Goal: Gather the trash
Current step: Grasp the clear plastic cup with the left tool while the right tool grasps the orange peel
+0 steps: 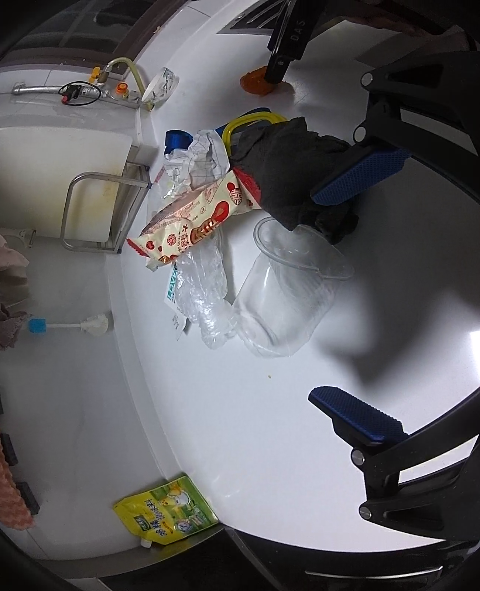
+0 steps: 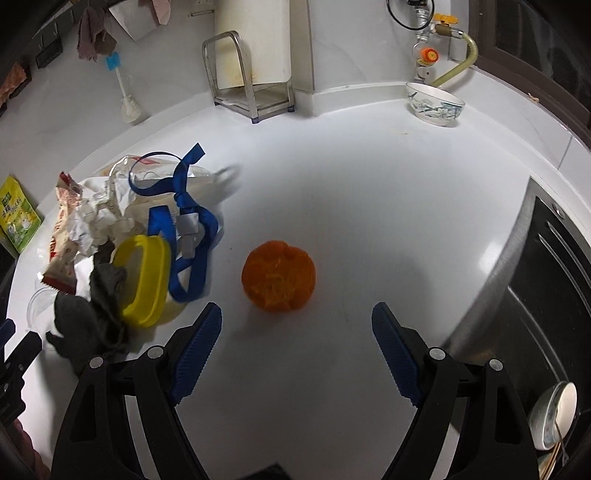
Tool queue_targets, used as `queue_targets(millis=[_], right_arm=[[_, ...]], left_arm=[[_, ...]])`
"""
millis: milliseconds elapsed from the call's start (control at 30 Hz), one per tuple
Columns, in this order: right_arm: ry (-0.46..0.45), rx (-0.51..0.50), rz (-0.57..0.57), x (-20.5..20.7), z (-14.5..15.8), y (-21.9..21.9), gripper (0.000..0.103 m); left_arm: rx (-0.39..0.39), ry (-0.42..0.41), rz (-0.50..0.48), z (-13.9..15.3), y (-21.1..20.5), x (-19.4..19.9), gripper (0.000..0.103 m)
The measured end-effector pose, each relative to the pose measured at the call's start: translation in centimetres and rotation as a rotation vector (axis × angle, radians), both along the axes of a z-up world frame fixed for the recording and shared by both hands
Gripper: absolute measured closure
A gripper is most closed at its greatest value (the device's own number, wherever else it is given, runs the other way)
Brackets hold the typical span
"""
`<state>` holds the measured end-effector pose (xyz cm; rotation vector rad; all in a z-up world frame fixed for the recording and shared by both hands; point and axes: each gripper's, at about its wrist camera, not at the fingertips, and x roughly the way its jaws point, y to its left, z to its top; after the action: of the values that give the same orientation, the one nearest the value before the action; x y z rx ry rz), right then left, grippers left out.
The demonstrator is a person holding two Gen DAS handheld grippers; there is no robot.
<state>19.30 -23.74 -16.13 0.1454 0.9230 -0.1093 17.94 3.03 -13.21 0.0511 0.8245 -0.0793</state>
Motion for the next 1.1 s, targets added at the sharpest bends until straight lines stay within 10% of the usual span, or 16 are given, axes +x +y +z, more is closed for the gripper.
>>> queue_targets(millis=[1100], right_arm=[[-0.019,-0.061,-0.009,2.6,-1.2,0.6,0.024]], left_arm=[[0.095,-0.087,0.071,-0.9,0.9,3.5,0.017]])
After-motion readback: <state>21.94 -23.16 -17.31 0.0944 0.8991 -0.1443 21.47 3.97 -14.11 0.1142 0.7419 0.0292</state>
